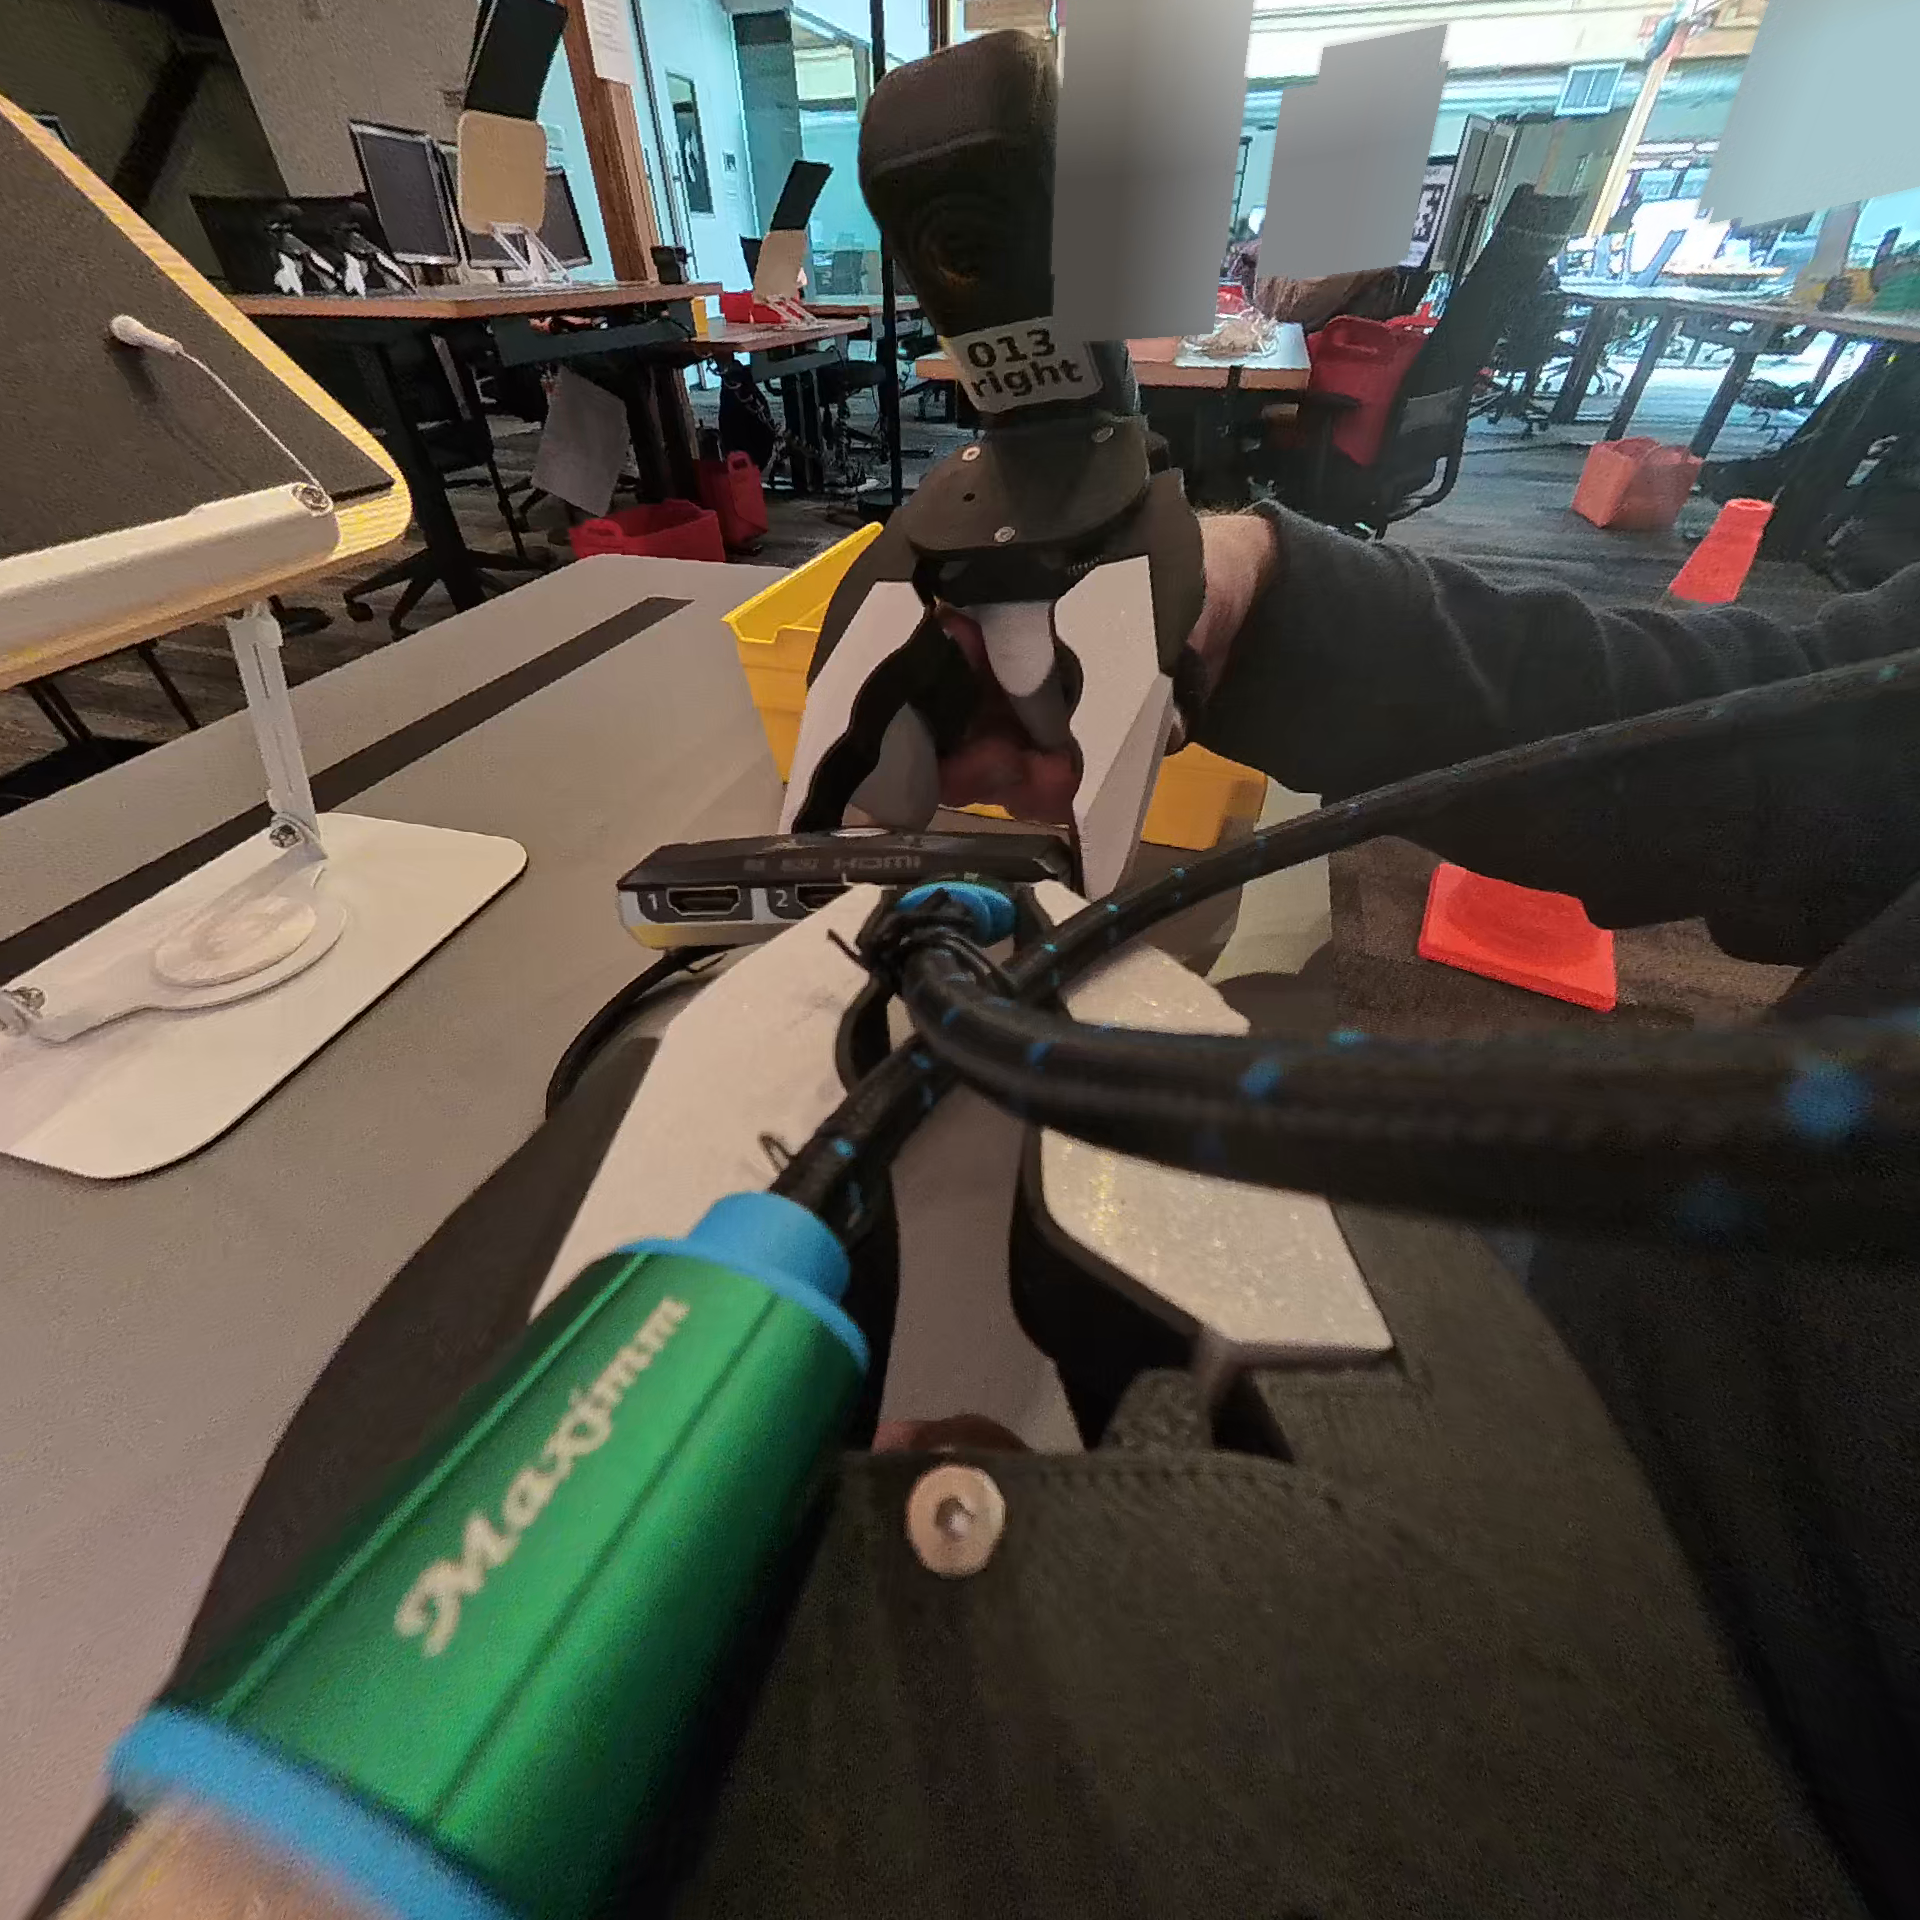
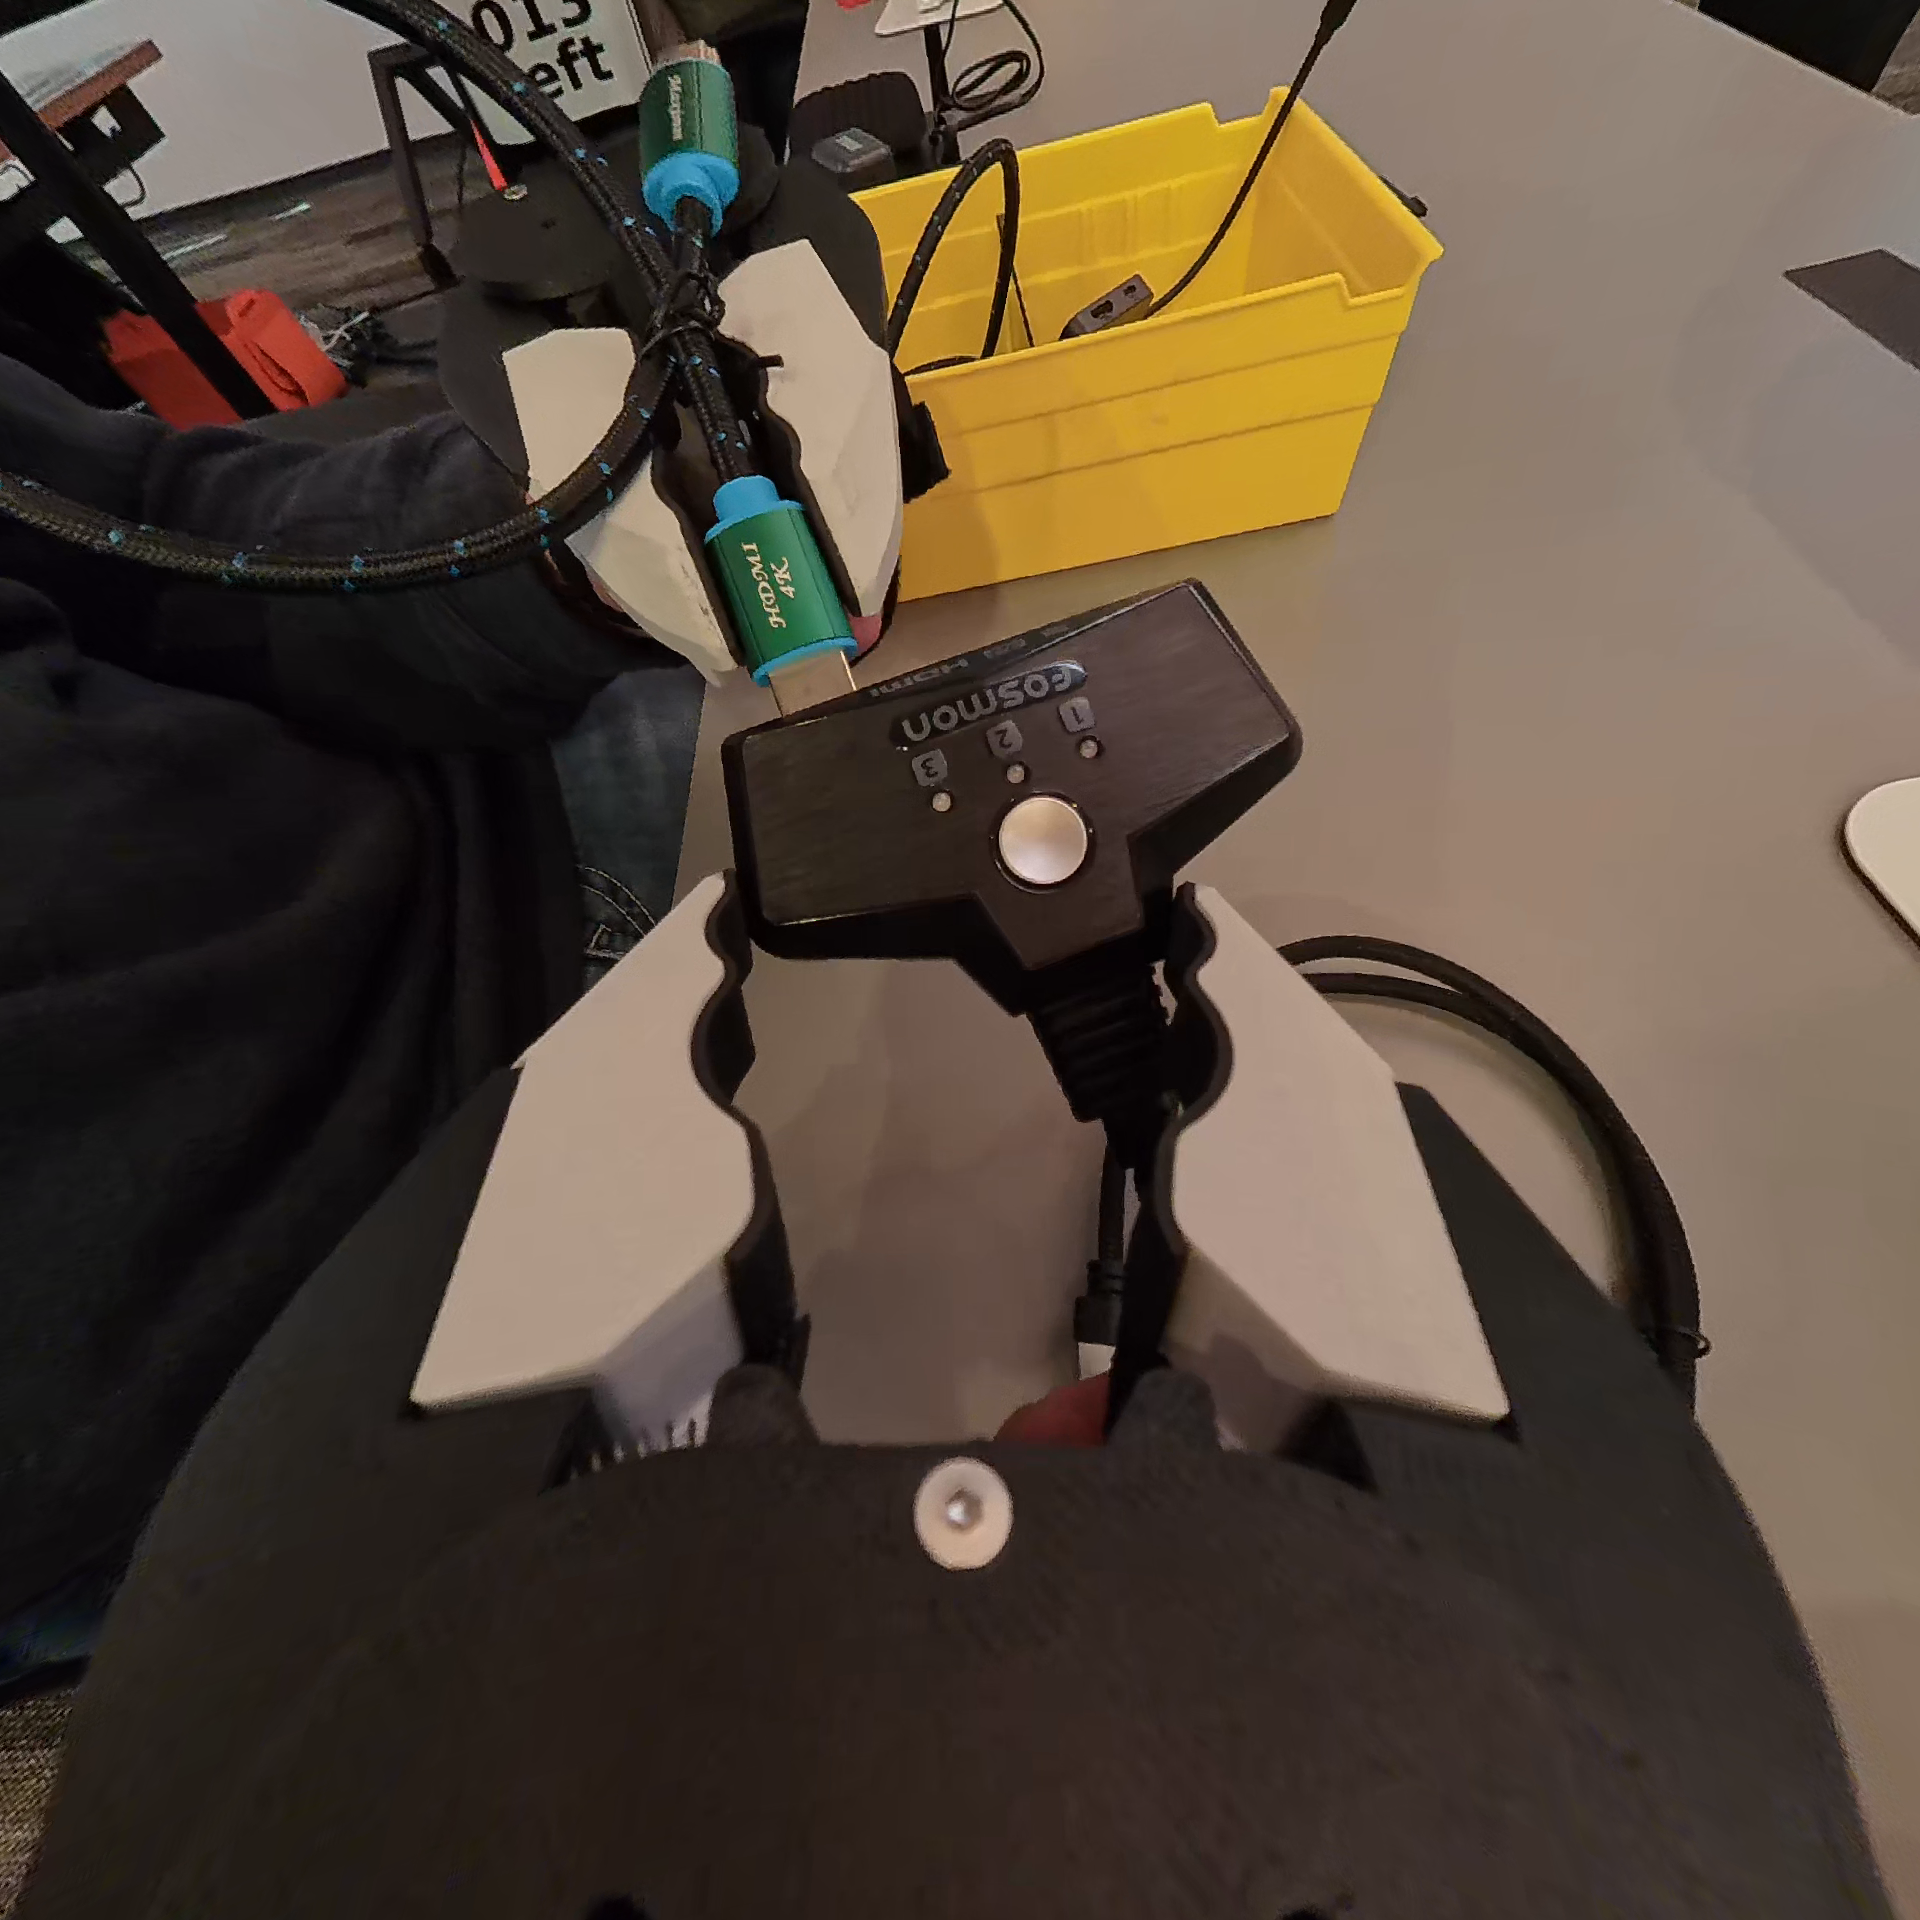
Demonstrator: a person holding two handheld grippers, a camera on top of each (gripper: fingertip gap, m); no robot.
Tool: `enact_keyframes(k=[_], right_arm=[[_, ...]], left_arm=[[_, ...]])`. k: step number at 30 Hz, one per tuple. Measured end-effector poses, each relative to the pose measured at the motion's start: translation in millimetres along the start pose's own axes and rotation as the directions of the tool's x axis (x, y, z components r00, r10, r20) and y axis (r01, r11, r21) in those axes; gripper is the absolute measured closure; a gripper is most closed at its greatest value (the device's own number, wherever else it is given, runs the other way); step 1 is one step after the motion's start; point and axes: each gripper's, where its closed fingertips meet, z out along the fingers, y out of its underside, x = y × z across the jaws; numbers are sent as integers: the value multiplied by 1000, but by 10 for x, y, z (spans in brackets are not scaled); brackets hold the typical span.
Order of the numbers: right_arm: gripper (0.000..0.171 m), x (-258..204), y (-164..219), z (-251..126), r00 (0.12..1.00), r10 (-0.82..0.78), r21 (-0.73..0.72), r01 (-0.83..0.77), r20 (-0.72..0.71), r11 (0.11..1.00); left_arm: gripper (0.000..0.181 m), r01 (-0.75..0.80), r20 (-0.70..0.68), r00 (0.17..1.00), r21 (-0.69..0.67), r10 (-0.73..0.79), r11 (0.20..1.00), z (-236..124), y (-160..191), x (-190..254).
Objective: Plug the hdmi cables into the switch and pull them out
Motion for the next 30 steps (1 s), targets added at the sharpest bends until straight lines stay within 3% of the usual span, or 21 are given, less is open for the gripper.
enact_keyframes(k=[20, 30], right_arm=[[92, -14, -67, -21, 1000, -5, 66, 6, -18, 998], [93, -3, -58, -6, 999, -22, 55, 24, -37, 998]], left_arm=[[158, 90, -19, 996, 124, -88, 988, 31, -75, 15], [156, 111, -26, 994, 123, -108, 986, 27, -53, 13]])
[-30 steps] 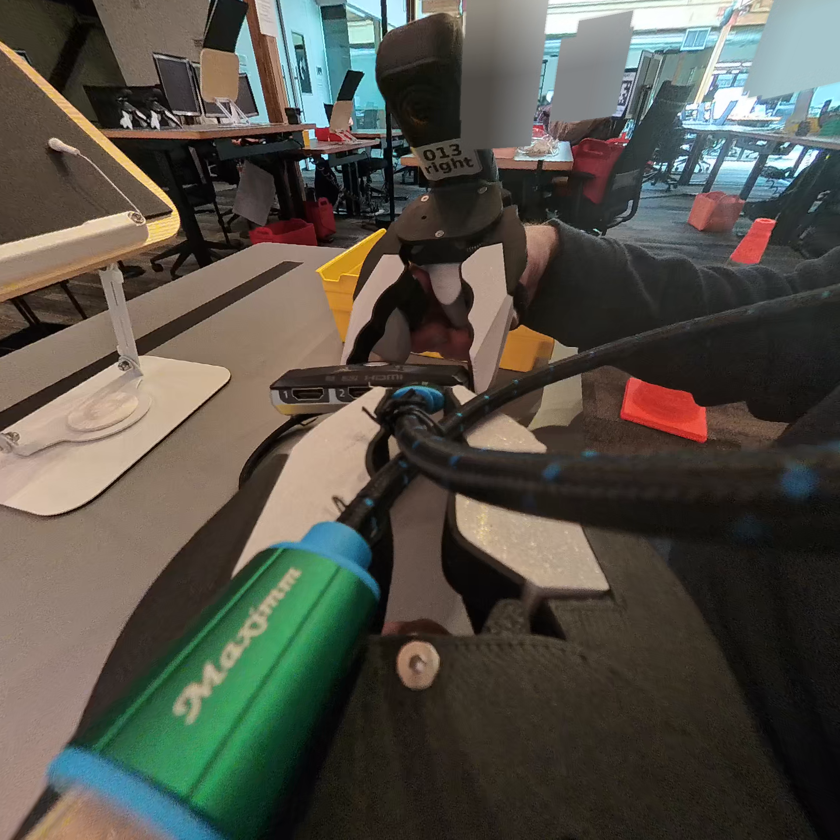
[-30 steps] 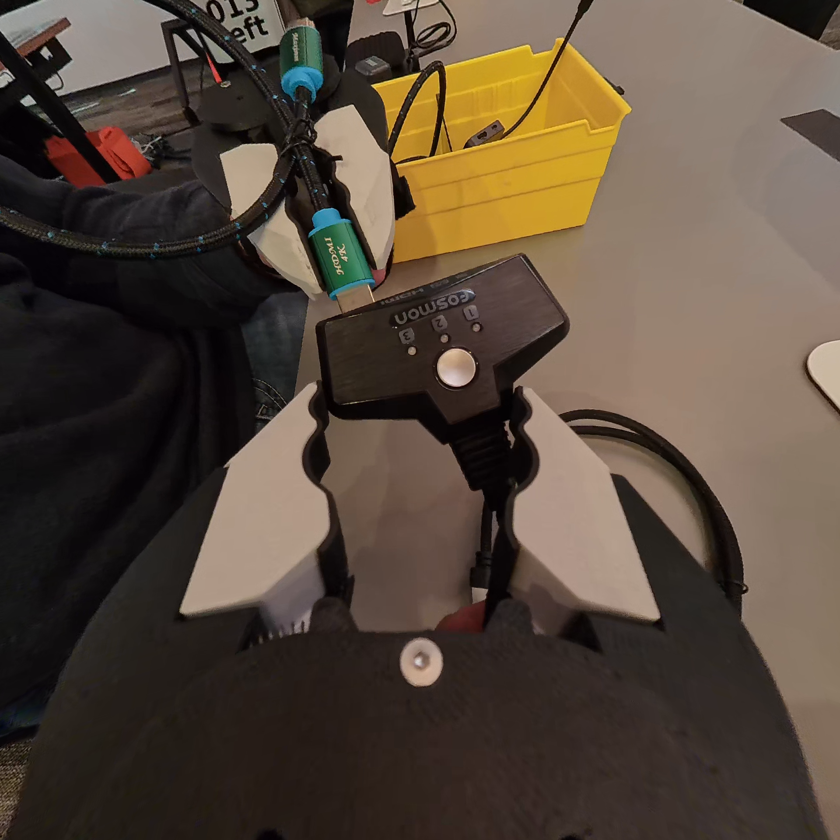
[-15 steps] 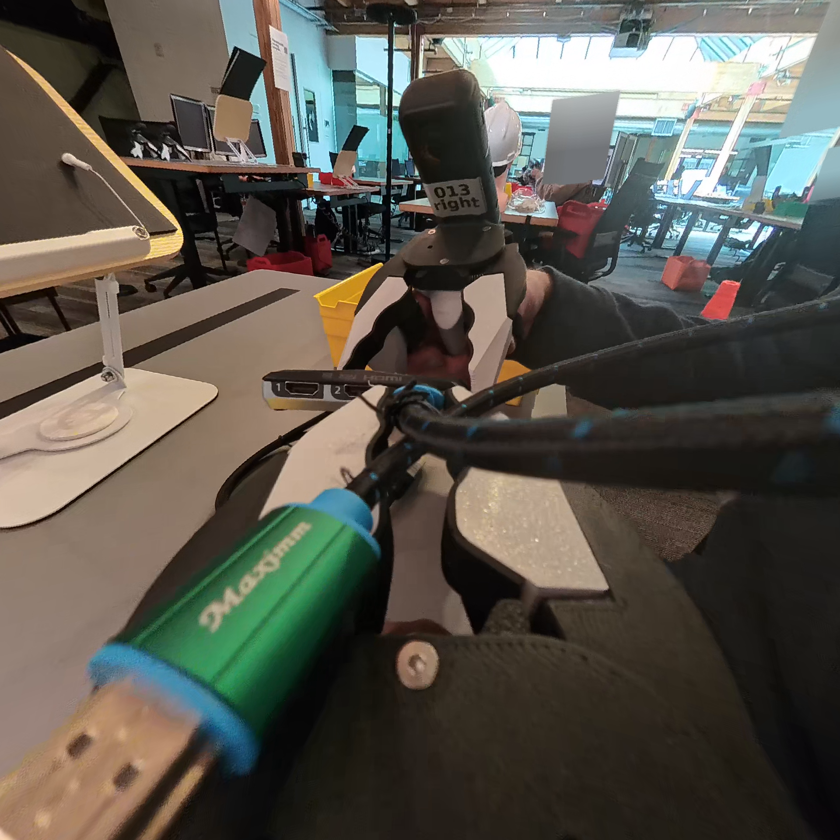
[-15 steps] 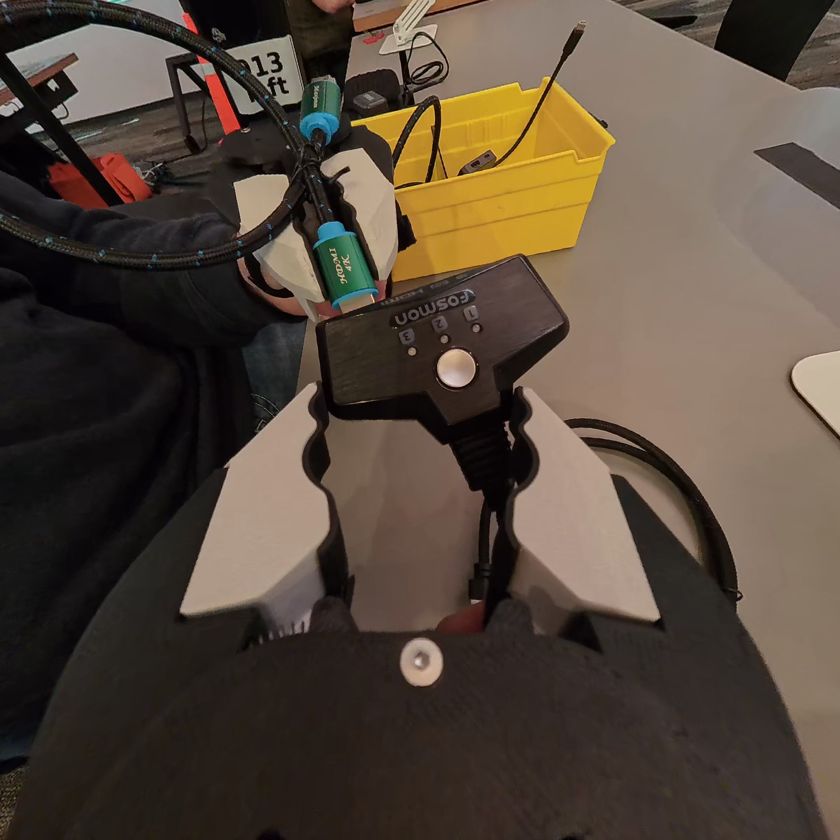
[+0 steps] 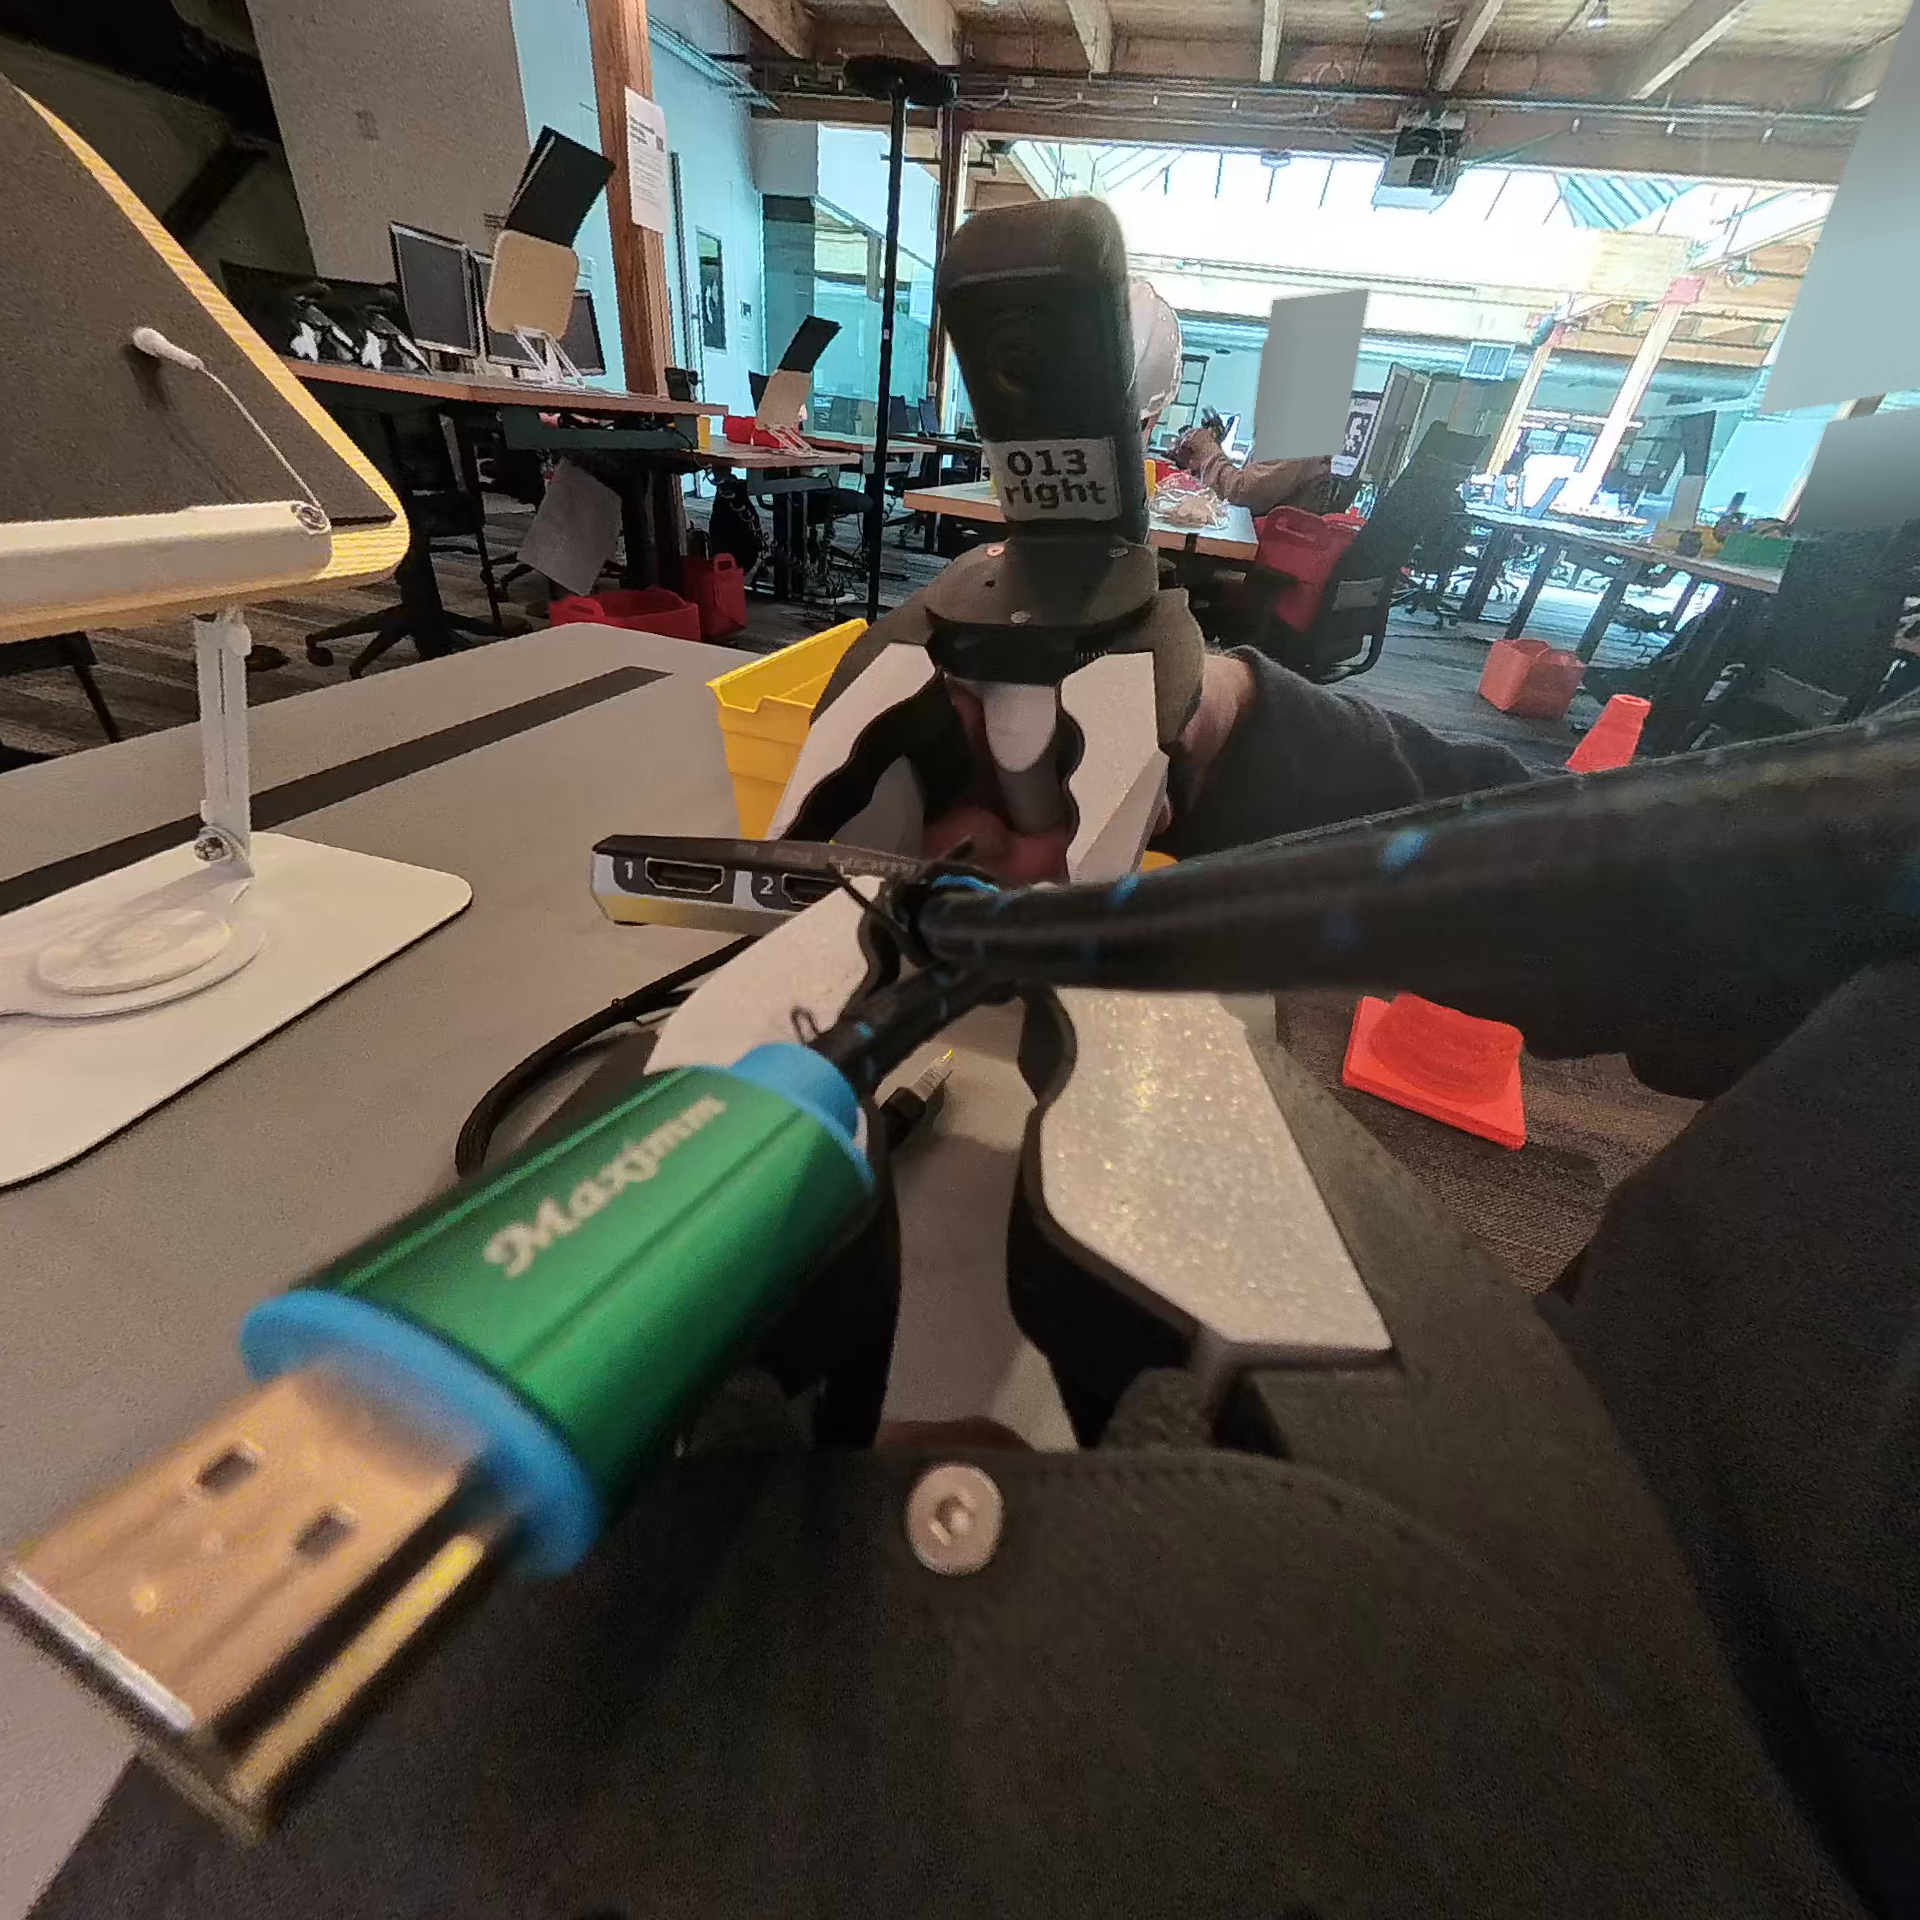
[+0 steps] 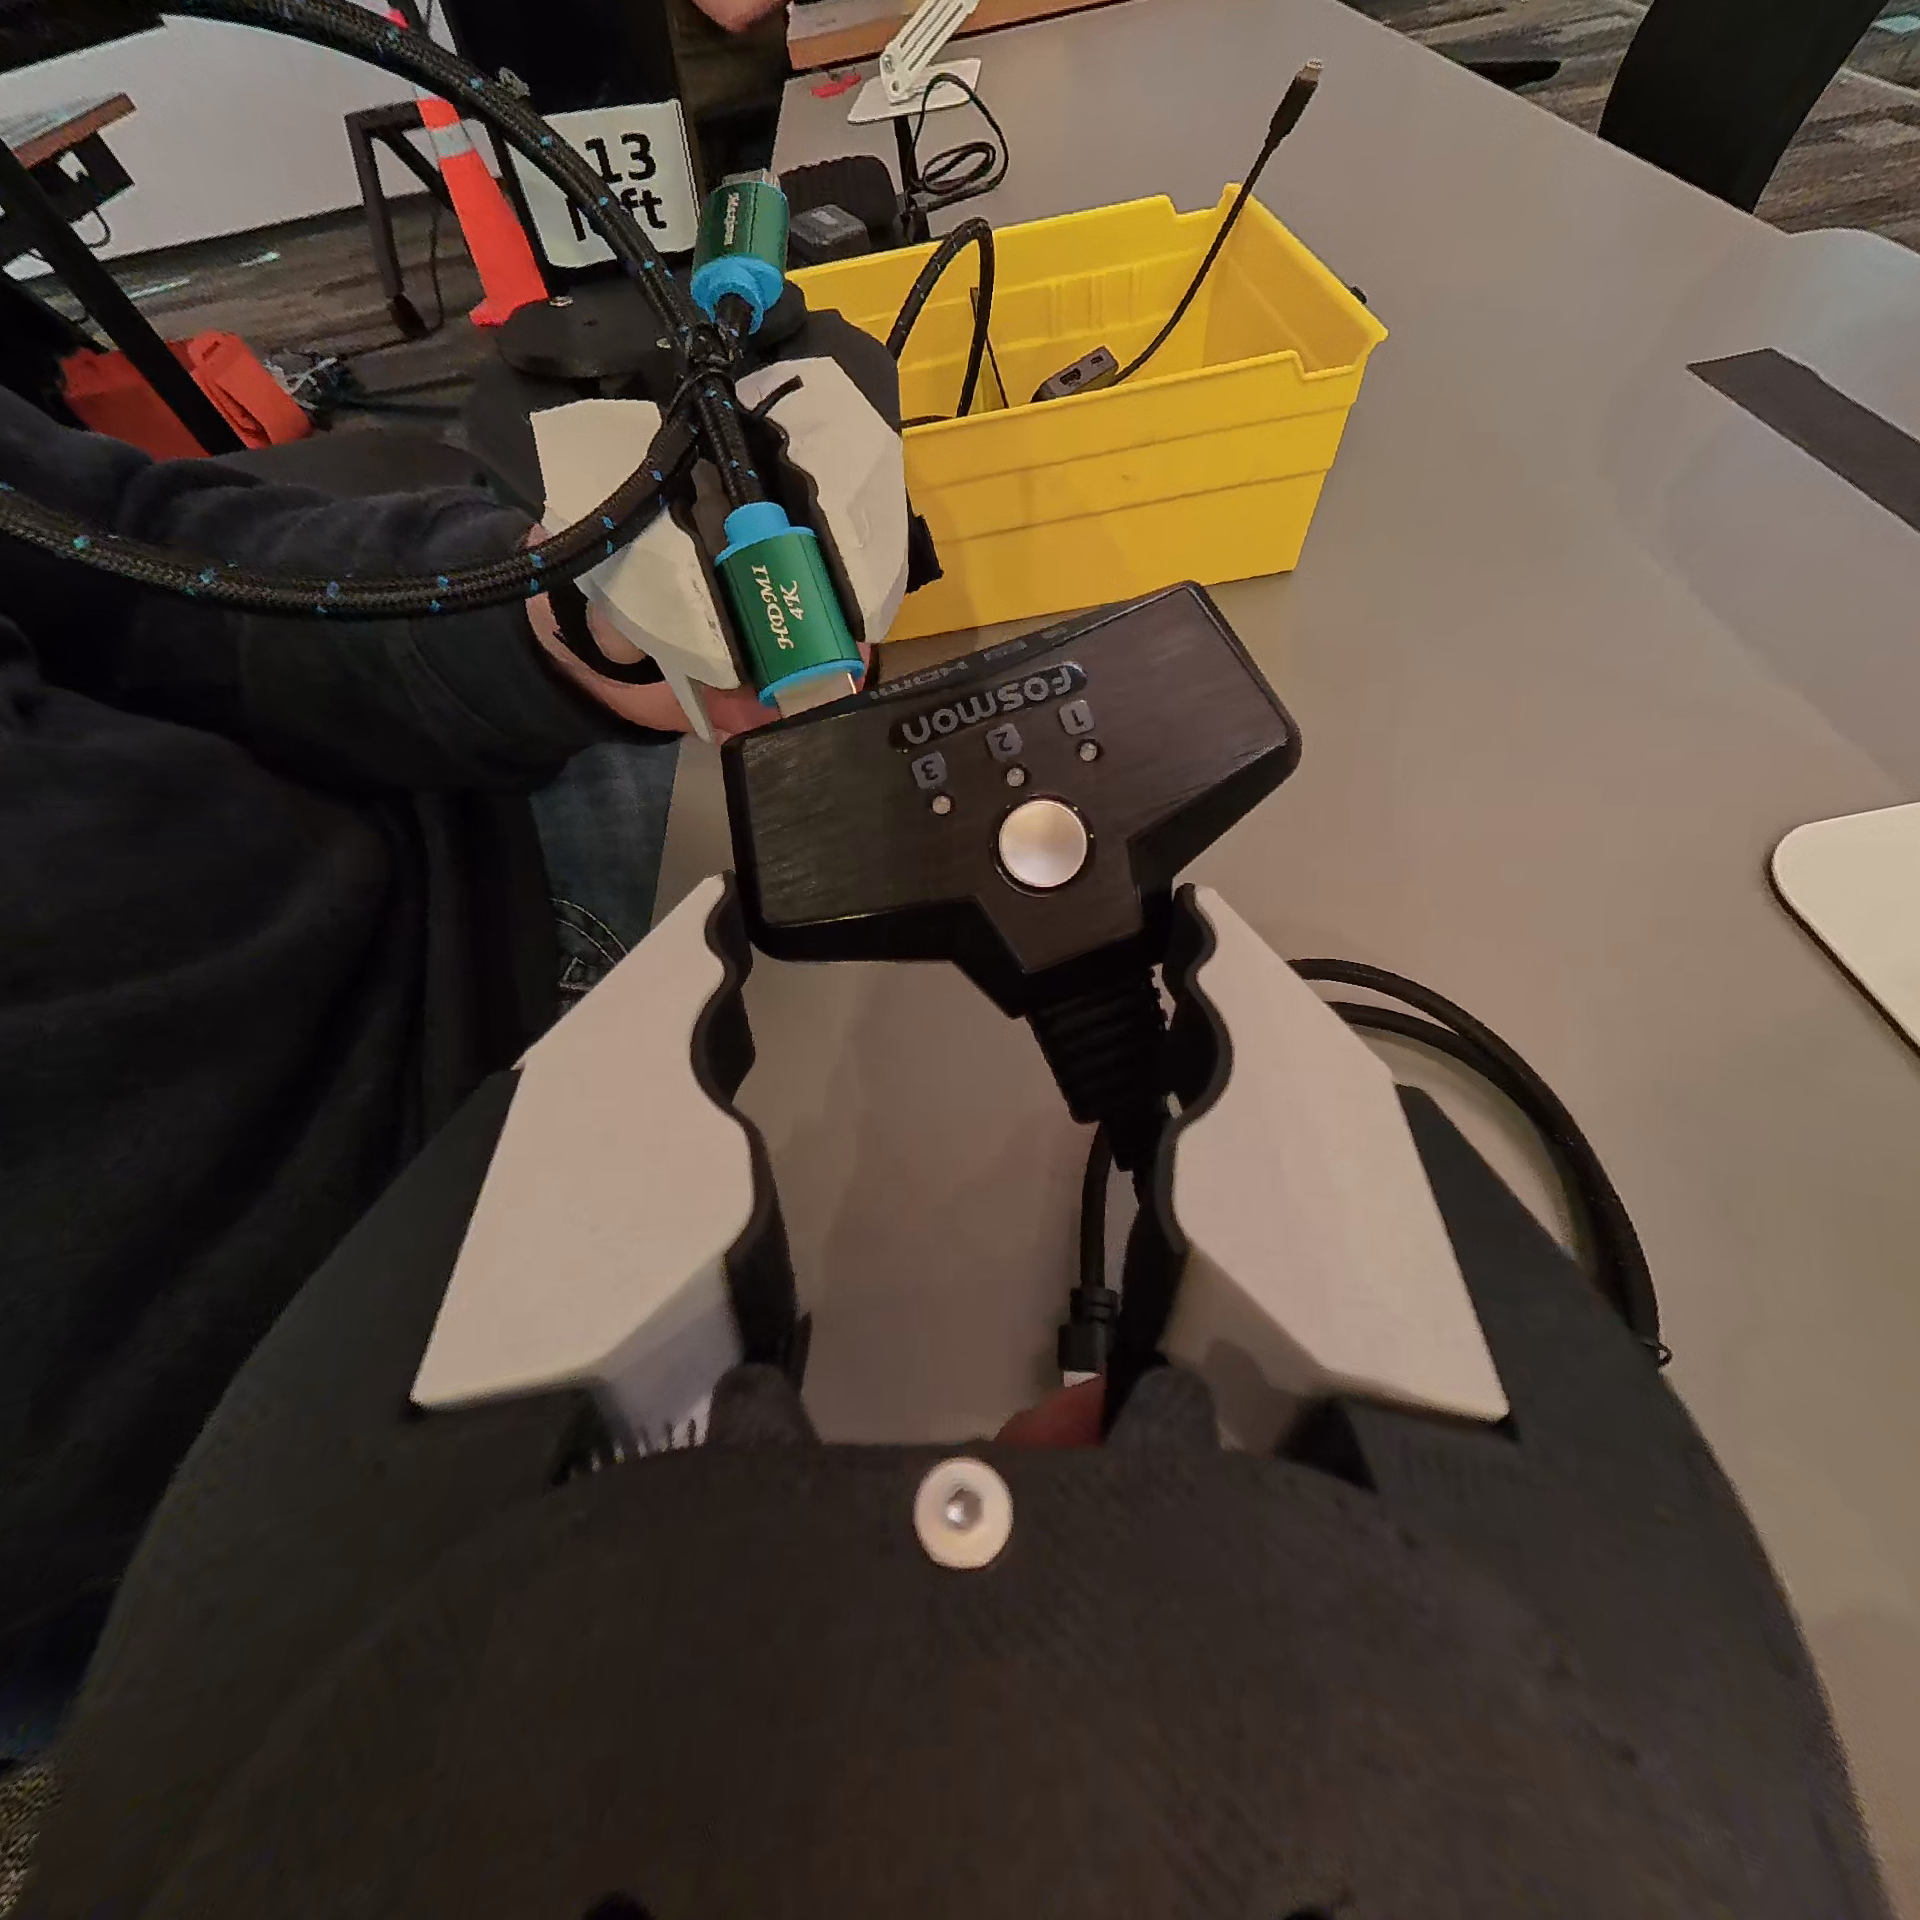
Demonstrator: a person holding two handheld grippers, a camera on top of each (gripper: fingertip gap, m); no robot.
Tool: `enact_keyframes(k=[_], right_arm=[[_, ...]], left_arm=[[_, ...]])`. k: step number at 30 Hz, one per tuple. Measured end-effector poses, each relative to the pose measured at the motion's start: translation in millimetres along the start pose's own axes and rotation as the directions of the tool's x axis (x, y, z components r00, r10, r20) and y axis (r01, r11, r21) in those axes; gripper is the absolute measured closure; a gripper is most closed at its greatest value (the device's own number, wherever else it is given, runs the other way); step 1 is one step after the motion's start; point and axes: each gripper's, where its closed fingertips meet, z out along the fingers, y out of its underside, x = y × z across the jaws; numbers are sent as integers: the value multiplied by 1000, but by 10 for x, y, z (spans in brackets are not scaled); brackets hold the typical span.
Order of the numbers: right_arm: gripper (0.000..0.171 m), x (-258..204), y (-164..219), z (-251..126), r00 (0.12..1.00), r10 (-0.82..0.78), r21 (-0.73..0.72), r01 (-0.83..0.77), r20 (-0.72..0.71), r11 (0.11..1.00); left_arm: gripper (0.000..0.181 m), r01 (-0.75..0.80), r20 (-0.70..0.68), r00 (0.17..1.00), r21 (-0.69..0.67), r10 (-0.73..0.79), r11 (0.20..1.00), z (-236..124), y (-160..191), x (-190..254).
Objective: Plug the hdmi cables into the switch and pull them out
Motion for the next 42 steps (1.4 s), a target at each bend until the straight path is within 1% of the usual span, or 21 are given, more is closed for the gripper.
enact_keyframes(k=[2, 9, 10, 11, 18, 24, 37, 42], right_arm=[[92, 6, -5, -2, 1000, -4, -5, 4, -8, 1000], [92, 3, 25, 2, 1000, -18, -44, 16, -23, 999], [92, 2, 32, 6, 999, -21, -52, 20, -26, 998], [92, 2, 39, 10, 999, -24, -60, 22, -29, 998], [93, 18, 53, 35, 998, -41, -94, 36, -49, 995], [93, 33, 40, 33, 998, -34, -86, 29, -56, 996], [92, 49, 113, 44, 998, -1, -44, -2, -56, 999], [92, 60, 102, 42, 997, -11, -58, 7, -71, 998]], left_arm=[[160, 8, 3, 1000, 4, -8, 1000, 1, 5, -6], [161, -4, 2, 1000, -23, 4, 1000, -1, 51, 4], [143, -2, 2, 1000, -30, 2, 1000, -7, 65, 4], [159, -3, 2, 1000, -35, 3, 999, -12, 76, 6], [159, 1, 15, 1000, -43, 0, 999, -23, 125, -9], [159, 30, 12, 999, -12, -30, 999, -25, 136, -27], [159, 21, 14, 1000, -49, -20, 999, 2, 165, -59], [159, 59, -3, 998, -29, -59, 998, 6, 165, -68]])
